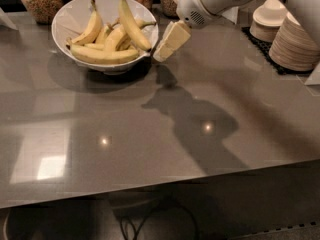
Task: Pick banana from white bowl
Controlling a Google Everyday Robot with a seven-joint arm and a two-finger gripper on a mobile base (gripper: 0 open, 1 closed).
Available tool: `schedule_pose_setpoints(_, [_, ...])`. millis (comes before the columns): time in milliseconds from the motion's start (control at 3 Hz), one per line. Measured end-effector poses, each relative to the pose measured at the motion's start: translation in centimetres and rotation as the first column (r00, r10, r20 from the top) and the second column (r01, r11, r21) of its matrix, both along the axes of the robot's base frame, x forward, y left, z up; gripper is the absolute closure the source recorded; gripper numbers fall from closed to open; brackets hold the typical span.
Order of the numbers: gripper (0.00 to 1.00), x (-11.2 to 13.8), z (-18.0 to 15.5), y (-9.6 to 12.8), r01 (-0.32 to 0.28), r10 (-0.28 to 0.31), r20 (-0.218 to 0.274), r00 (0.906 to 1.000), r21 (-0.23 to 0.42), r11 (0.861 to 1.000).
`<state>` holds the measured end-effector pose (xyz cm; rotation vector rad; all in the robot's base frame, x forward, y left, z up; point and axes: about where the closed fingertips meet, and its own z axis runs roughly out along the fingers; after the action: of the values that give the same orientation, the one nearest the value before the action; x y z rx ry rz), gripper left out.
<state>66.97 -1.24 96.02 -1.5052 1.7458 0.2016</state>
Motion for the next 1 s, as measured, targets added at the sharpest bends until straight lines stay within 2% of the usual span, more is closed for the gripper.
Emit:
schedule_pose_setpoints(667, [0.01, 5.6, -1.1, 4.6, -0.048, 0.046, 0.036, 0.9983, 0.073, 0.996])
schedule_pose_setpoints(1000, [0.05, 7.1, -1.4, 5.8, -0.057, 0.053, 0.046, 0.9975, 0.093, 0.994])
